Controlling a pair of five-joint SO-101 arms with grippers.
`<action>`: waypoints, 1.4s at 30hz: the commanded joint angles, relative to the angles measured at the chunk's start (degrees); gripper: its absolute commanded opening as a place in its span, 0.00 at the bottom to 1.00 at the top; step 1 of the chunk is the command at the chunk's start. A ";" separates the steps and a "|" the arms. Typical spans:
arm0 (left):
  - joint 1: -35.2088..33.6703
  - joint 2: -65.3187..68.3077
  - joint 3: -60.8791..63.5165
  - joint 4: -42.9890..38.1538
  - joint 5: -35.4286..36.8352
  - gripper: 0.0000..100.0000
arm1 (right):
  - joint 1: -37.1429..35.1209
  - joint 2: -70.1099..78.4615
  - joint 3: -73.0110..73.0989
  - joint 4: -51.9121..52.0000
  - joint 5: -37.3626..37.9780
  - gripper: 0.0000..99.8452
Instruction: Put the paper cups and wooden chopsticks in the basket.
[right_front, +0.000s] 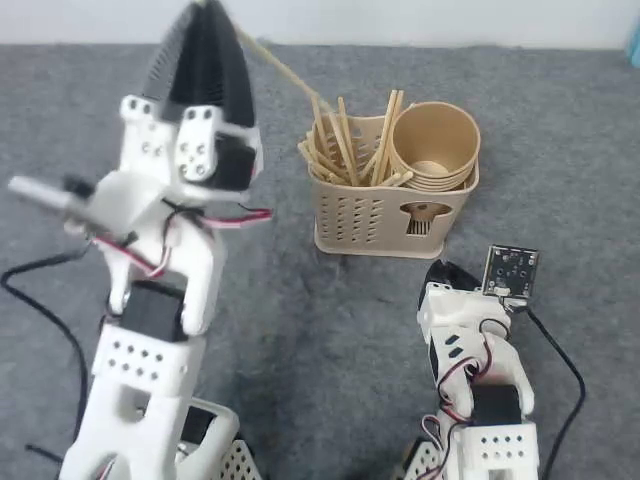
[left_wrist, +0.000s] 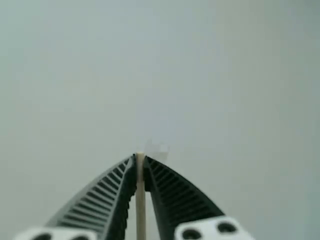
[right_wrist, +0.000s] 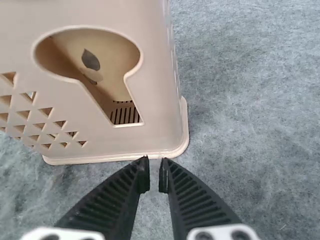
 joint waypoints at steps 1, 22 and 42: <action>1.41 1.32 0.04 6.68 -0.35 0.01 | 0.75 -0.13 0.97 0.04 1.05 0.05; -3.34 -0.44 -4.00 23.65 0.00 0.34 | 0.75 -0.40 0.97 0.13 1.05 0.05; -25.49 -28.92 8.57 49.32 -0.35 0.01 | 7.87 -3.91 -22.77 17.36 1.05 0.01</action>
